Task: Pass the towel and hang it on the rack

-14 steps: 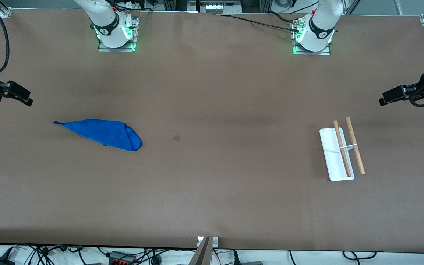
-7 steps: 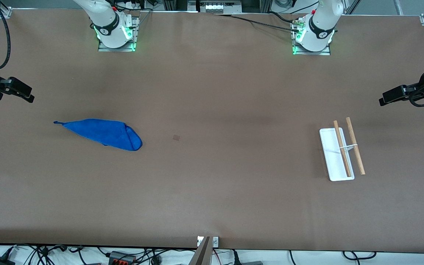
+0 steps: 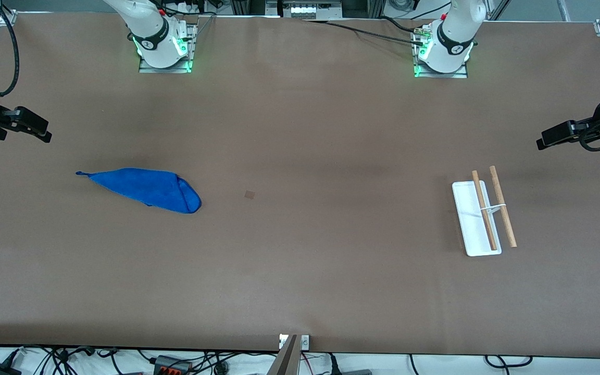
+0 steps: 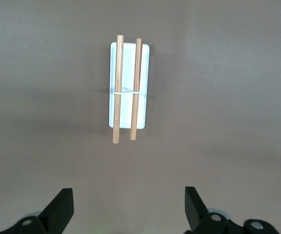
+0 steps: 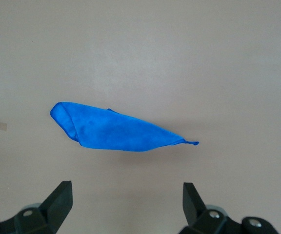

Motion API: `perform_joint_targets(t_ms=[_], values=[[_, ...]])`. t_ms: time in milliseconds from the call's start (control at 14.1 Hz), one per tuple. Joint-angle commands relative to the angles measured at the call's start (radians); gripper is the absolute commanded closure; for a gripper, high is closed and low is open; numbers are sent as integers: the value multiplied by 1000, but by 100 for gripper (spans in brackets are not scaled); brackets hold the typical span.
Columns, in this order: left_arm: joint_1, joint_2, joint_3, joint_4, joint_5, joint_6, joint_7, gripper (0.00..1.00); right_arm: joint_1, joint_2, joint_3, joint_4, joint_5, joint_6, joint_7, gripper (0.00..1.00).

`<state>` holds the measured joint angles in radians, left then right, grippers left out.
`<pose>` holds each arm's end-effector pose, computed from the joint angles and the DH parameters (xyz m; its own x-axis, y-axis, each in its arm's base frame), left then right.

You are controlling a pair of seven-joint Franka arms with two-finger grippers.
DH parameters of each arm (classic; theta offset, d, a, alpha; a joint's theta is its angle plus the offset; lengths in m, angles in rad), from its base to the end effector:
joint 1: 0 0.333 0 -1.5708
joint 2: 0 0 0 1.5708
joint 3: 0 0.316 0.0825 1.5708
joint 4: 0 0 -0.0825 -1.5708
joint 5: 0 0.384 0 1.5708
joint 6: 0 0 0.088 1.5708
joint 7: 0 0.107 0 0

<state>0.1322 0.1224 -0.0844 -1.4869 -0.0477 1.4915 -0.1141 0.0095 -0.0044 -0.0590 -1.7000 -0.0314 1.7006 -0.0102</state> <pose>0.5815 0.0254 0.5880 0.9800 0.1563 -0.1228 0.1628 -0.9857 0.0442 0.5601 -0.0308 0.5769 0.9994 -0.0352 0.0046 -0.0354 -0.9989 0.0309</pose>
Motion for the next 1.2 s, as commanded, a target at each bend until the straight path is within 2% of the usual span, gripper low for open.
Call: perform_joint_targets(t_ms=[0, 283, 495, 707, 1132], values=[[6, 3, 0, 14, -18, -13, -3, 0, 12, 46, -10, 10, -9, -6, -16, 0], [6, 3, 0, 14, -18, -13, -3, 0, -3, 155, -19, 5, -15, -9, -16, 0], [7, 3, 0, 14, -18, -13, -3, 0, -78, 236, -21, 0, -16, -13, -37, 0], [7, 3, 0, 14, -18, -13, -3, 0, -146, 326, -19, 2, -16, -6, -256, 0], [21, 3, 0, 13, -40, -13, -3, 0, -204, 457, -19, 3, -10, 19, -764, 0]])
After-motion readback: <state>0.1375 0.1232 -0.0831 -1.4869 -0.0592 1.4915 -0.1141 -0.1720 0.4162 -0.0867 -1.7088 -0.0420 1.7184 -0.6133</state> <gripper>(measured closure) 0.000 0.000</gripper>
